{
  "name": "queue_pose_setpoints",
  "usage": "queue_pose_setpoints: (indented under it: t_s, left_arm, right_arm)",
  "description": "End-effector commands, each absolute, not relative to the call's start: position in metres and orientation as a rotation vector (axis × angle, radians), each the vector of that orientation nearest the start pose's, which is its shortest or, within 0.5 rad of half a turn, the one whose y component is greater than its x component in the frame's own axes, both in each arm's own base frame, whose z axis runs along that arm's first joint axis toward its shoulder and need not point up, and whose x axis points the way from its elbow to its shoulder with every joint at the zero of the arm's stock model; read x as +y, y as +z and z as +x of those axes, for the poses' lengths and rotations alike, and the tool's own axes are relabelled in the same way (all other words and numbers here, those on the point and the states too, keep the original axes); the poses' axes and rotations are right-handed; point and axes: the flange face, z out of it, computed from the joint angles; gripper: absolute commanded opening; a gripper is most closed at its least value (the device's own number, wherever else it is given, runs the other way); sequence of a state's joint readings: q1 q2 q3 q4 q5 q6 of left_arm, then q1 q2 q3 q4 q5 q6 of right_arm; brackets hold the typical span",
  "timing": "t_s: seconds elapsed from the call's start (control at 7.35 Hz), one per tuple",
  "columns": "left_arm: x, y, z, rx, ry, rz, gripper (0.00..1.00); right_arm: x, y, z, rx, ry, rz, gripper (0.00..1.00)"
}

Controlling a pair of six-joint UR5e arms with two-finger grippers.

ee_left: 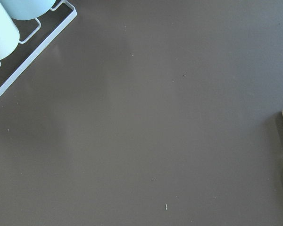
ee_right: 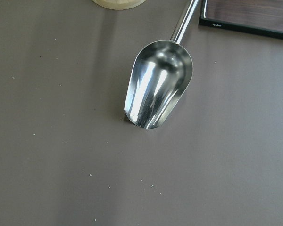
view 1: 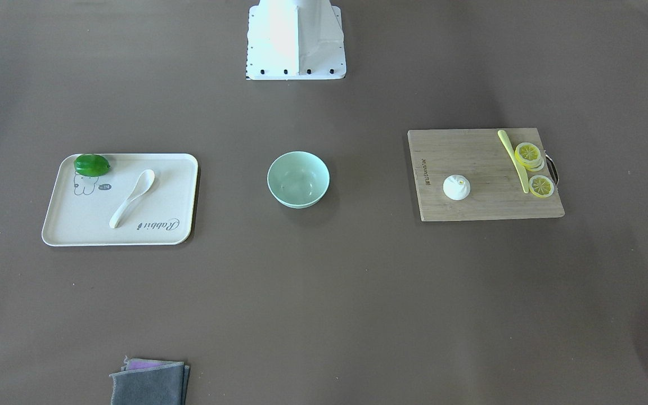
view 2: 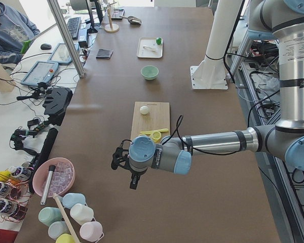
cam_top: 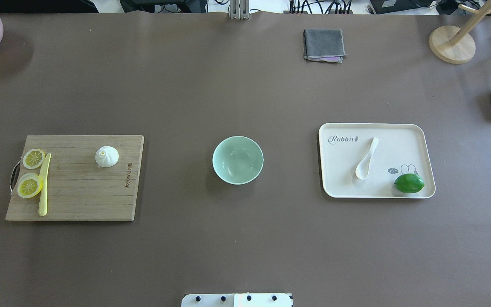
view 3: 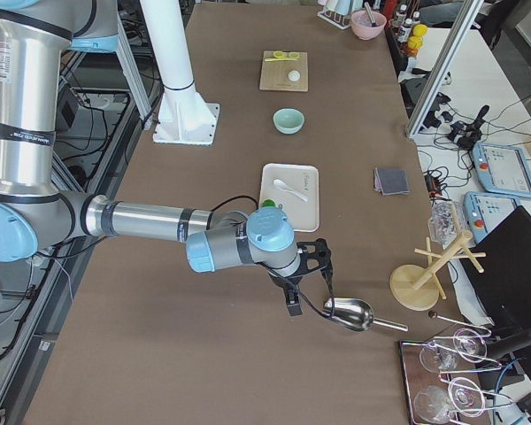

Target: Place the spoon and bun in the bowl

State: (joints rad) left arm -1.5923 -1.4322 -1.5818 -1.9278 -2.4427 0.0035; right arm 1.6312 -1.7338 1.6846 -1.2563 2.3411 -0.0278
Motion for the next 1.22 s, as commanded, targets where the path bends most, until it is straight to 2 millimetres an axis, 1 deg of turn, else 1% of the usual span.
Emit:
queue_pose_setpoints:
  t_s: [0.0, 0.27, 0.41, 0.54, 0.68, 0.82, 0.95, 1.09]
  left_arm:
    - [-0.450, 0.655, -0.066, 0.872, 0.065, 0.257, 0.99]
    - [-0.451, 0.647, -0.066, 0.876, 0.082, 0.288, 0.99]
    - [-0.451, 0.644, -0.065, 0.887, 0.084, 0.300, 0.99]
    - [-0.450, 0.644, -0.065, 0.888, 0.085, 0.304, 0.99]
    - [-0.452, 0.639, -0.065, 0.882, 0.090, 0.315, 0.99]
    - [-0.453, 0.636, -0.065, 0.888, 0.091, 0.318, 0.99]
    - [-0.454, 0.629, -0.065, 0.889, 0.103, 0.334, 0.99]
    - [-0.453, 0.620, -0.062, 0.926, 0.110, 0.339, 0.99]
  right_arm:
    - [-0.435, 0.644, 0.089, -0.765, -0.067, 0.284, 1.00]
    - [-0.436, 0.646, 0.086, -0.769, -0.085, 0.284, 1.00]
    - [-0.444, 0.643, 0.078, -0.758, -0.097, 0.280, 1.00]
    - [-0.450, 0.637, 0.076, -0.767, -0.106, 0.289, 1.00]
    - [-0.452, 0.632, 0.074, -0.773, -0.110, 0.297, 1.00]
    - [-0.454, 0.628, 0.061, -0.790, -0.137, 0.293, 1.00]
    - [-0.455, 0.620, 0.044, -0.851, -0.088, 0.253, 1.00]
    - [-0.459, 0.593, 0.014, -0.879, -0.066, 0.250, 1.00]
